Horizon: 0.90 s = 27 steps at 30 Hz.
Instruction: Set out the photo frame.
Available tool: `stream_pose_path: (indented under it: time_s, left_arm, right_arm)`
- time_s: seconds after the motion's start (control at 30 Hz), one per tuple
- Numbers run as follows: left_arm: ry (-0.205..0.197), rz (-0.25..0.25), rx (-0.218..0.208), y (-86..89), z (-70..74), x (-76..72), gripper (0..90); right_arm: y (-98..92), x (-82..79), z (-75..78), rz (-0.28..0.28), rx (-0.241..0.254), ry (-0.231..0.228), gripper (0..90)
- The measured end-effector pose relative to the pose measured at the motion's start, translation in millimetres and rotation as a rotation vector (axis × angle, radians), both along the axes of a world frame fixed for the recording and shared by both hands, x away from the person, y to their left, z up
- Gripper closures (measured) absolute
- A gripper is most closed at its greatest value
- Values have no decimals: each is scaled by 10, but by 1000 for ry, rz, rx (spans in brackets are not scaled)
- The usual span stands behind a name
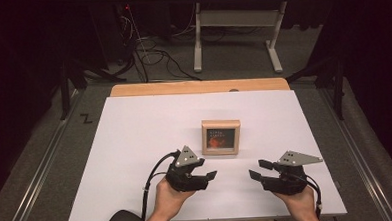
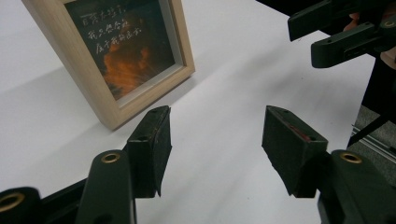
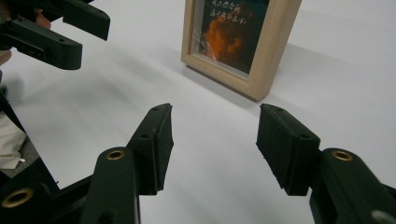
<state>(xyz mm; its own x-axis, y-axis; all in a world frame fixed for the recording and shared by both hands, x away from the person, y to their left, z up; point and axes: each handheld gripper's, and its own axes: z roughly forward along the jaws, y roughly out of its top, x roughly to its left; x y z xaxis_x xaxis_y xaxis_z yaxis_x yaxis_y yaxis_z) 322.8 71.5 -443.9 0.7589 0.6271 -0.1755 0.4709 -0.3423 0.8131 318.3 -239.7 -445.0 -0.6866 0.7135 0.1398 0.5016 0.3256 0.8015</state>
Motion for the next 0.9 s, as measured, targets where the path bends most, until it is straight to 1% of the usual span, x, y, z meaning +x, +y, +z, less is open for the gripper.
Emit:
stream_pose_path:
  time_s: [0.13,0.3,0.43,0.47,0.63,0.7,0.77,0.8,0.87,0.9]
  left_arm:
    - [9,-2,6,4,-31,-12,420]
    - [17,8,18,14,-64,-10,418]
    - [22,14,28,15,-76,13,417]
    - [22,16,33,14,-81,18,417]
    - [31,28,50,41,-110,63,416]
    - [32,34,53,49,-127,86,415]
    - [45,40,55,56,-157,116,415]
    - [53,42,57,59,-172,133,416]
    - [75,44,50,67,-197,172,417]
    - [79,47,52,69,-201,183,417]
  right_arm:
    - [28,-15,-37,8,-3,12,456]
    - [74,-34,-74,18,-11,15,454]
    - [103,-22,-119,27,-35,13,453]
    - [108,-17,-131,23,-37,21,452]
    - [88,32,-173,12,-44,21,452]
    - [79,50,-177,3,-43,28,452]
    - [77,76,-182,-2,-51,30,453]
    - [81,83,-181,-9,-53,39,456]
    - [83,115,-190,-11,-66,33,462]
    - [81,134,-197,-14,-66,42,464]
